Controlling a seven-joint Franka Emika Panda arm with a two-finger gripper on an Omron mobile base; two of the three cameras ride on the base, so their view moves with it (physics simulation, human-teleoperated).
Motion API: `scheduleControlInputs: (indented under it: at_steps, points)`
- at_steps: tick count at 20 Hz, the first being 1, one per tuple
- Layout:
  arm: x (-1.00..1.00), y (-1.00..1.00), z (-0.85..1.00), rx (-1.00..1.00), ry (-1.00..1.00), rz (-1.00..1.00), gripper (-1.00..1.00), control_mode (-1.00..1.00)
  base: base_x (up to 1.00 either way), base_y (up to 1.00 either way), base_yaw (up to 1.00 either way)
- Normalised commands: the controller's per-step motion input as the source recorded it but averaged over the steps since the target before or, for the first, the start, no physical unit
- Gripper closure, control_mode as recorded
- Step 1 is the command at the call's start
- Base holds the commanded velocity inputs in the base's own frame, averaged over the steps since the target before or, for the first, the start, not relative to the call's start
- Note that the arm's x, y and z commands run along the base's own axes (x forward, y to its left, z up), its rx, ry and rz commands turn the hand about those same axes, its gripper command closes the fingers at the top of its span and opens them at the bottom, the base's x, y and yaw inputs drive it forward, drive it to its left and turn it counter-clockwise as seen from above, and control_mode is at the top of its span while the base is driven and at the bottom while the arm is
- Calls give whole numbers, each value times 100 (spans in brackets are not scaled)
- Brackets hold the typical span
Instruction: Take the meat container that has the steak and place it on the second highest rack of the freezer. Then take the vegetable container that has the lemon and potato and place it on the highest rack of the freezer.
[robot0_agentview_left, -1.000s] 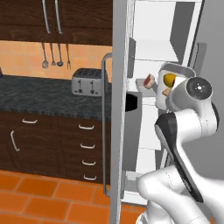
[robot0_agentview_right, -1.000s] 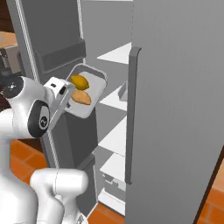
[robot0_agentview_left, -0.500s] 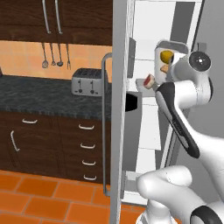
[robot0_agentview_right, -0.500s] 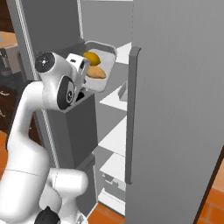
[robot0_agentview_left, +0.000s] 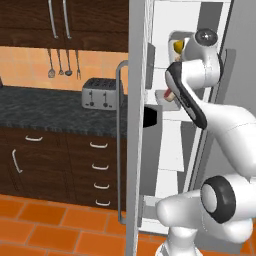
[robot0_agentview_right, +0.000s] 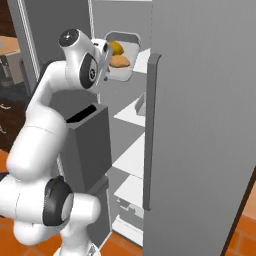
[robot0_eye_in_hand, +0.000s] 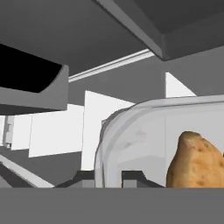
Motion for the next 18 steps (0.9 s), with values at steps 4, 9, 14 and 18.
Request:
scheduleControlInputs:
  at_steps: [4,9,14,18]
  points:
    - [100,-45,0,0,7,0,100,-100,0,0,0]
    - [100,-35,-6,0,8,0,100,-100,0,0,0]
    - [97,-9,-46,-1,4,0,100,-100,0,0,0]
    - [89,-4,-24,0,-3,0,100,-100,0,0,0]
